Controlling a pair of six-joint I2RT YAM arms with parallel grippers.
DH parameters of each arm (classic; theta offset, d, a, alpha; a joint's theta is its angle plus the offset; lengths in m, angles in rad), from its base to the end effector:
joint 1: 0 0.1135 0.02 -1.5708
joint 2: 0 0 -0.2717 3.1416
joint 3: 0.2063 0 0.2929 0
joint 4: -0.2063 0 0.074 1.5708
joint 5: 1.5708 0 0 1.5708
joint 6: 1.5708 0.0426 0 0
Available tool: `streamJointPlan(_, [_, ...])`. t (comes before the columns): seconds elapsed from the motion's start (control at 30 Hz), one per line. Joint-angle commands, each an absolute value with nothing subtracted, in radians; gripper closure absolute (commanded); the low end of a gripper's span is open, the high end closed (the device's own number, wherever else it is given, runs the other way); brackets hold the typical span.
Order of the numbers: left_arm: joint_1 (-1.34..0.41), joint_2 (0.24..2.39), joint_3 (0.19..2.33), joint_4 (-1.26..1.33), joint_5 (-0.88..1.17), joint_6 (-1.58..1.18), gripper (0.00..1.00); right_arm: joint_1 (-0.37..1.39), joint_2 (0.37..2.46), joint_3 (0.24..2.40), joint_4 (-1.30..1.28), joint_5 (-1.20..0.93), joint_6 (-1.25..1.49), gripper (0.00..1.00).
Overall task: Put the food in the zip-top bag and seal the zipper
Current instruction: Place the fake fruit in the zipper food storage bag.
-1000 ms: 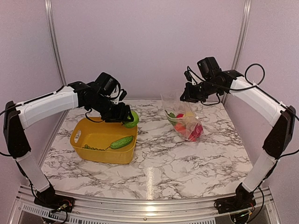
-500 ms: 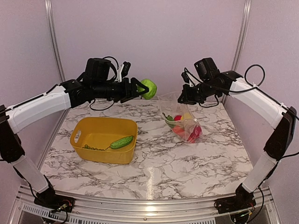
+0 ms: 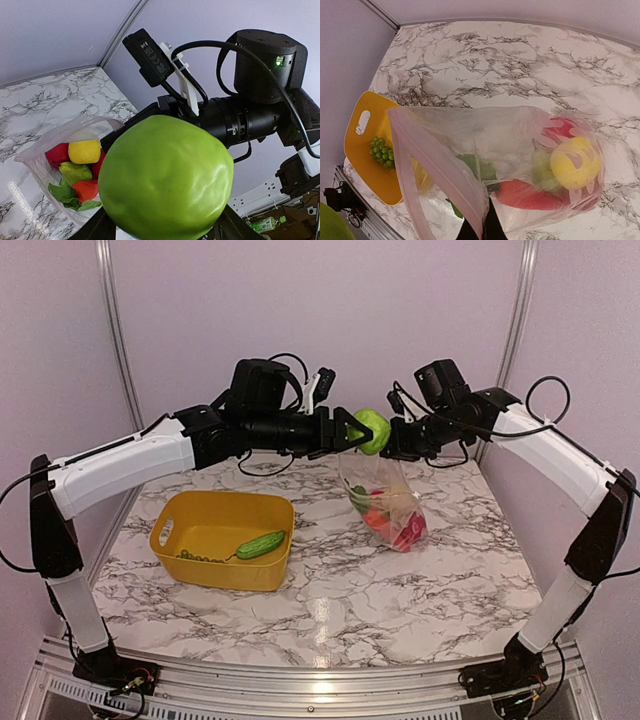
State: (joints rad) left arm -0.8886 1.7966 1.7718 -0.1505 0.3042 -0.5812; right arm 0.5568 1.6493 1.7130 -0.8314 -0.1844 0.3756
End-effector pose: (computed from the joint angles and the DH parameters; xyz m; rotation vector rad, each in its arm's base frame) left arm 0.2939 -0.3820 0.4112 0.5384 1.8616 -1.2992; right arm 0.3414 0.2217 0.3820 -0.3137 2.4029 0.6622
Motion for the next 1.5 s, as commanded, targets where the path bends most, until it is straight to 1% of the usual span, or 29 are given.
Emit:
streamJointPlan(0.0, [-0.913, 1.851, 1.814, -0.182, 0.285, -0.552, 0.56, 0.567, 1.615, 1.761, -0.836, -0.173, 0.393, 1.00])
streamJointPlan(0.27, [-0.919, 1.911, 1.848, -0.283, 0.189, -0.555, 0.56, 0.567, 1.618, 1.762, -0.834, -0.170, 0.392, 1.00])
streamJointPlan(0.6, [-0.918, 1.931, 1.856, -0.366, 0.090, -0.563, 0.56, 0.568, 1.635, 1.799, -0.852, -0.153, 0.393, 1.00])
streamJointPlan(0.77, [-0.918, 2.005, 1.935, -0.430, -0.018, -0.596, 0.53, 0.571, 1.637, 1.794, -0.844, -0.175, 0.404, 1.00])
streamJointPlan(0.8, [-0.917, 2.035, 1.968, -0.451, -0.038, -0.603, 0.51, 0.573, 1.638, 1.794, -0.844, -0.177, 0.404, 1.00])
streamJointPlan(0.93, [-0.916, 2.154, 2.154, -0.529, -0.091, -0.665, 0.29, 0.573, 1.641, 1.799, -0.847, -0.180, 0.405, 1.00])
streamJointPlan(0.97, [-0.916, 2.180, 2.191, -0.540, -0.090, -0.672, 0.11, 0.574, 1.641, 1.803, -0.849, -0.180, 0.405, 1.00])
streamJointPlan(1.0, [-0.917, 2.192, 2.226, -0.551, -0.087, -0.677, 0.02, 0.574, 1.642, 1.804, -0.850, -0.181, 0.405, 1.00])
streamJointPlan(1.07, [-0.916, 2.195, 2.262, -0.564, -0.087, -0.676, 0.01, 0.573, 1.643, 1.805, -0.850, -0.180, 0.408, 1.00])
streamJointPlan(1.2, [-0.916, 2.141, 2.242, -0.555, -0.091, -0.660, 0.01, 0.572, 1.635, 1.796, -0.841, -0.163, 0.420, 1.00])
streamJointPlan(1.3, [-0.917, 2.078, 2.170, -0.473, -0.024, -0.651, 0.01, 0.572, 1.629, 1.782, -0.828, -0.155, 0.424, 1.00])
streamJointPlan(1.47, [-0.916, 1.937, 2.046, -0.304, 0.030, -0.641, 0.01, 0.571, 1.641, 1.779, -0.827, -0.161, 0.419, 1.00])
